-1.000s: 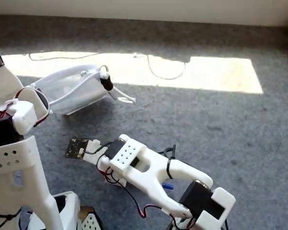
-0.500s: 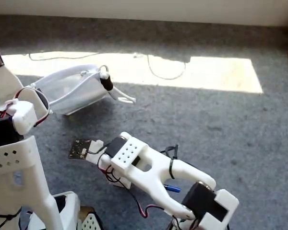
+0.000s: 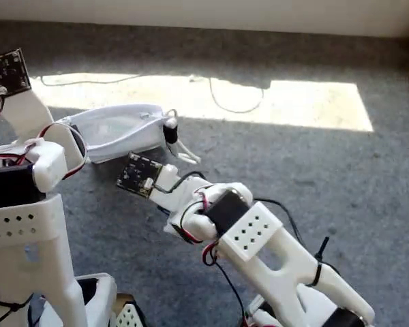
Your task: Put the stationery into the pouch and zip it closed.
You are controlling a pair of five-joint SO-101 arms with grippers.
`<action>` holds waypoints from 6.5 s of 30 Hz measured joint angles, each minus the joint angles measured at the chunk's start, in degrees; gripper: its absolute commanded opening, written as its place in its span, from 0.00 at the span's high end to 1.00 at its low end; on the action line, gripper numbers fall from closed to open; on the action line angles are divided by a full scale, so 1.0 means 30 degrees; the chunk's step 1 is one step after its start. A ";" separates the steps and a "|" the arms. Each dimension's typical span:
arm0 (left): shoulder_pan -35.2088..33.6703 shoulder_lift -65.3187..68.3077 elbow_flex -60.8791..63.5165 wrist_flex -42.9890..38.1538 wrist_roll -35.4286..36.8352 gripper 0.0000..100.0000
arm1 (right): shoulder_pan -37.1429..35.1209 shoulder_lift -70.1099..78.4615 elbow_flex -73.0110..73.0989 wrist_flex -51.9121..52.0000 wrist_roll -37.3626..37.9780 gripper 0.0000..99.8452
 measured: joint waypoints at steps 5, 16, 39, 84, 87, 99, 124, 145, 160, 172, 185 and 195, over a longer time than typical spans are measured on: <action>0.0117 0.0000 0.0000 0.0000 0.0000 0.99 | 0.0821 -0.1934 0.0000 0.0000 0.0000 0.99; 0.0117 0.0000 0.0000 0.0000 0.0000 0.99 | 0.0908 -0.6037 0.0000 -0.2491 -0.1582 0.99; 0.2462 0.0029 -0.1231 0.0908 -0.0908 0.99 | 0.0908 -0.8586 0.0000 -1.4505 -0.1700 0.99; 0.2579 0.0029 -0.1026 0.1084 -0.0821 0.99 | -0.0733 -0.5949 -0.0029 -1.9018 -0.1758 0.99; 0.2579 0.0029 -0.1026 0.1084 -0.0821 0.99 | -0.0733 -0.5626 -0.0029 -1.9018 -0.1758 0.99; 0.2110 0.0029 -0.1026 0.1084 -0.0821 0.99 | 0.0293 -0.3927 0.0000 -2.2681 -0.1758 0.99; 0.1934 0.0029 -0.1026 0.1084 -0.0821 0.99 | 0.0322 -0.3927 0.0821 -2.3004 -0.2344 0.99; 0.1934 0.0029 -0.1026 0.1084 -0.0821 0.99 | 0.0557 -0.3868 0.1026 -2.0894 -0.2256 0.98; 0.1934 0.0029 -0.1026 0.1084 -0.0821 0.99 | 0.0557 -0.3868 0.1026 -2.0454 -0.1700 0.98; 0.1934 0.0029 -0.1026 0.1084 -0.0821 0.99 | 0.0557 -0.3868 0.1026 -1.8491 -0.1700 0.84; 0.1934 0.0029 -0.1026 0.1084 -0.0821 0.99 | 0.0557 -0.3868 0.1026 -1.7641 -0.1700 0.88; 0.1934 0.0029 -0.1026 0.1084 -0.0821 0.99 | 0.0645 -0.3868 -0.2696 -1.1341 -0.1700 0.89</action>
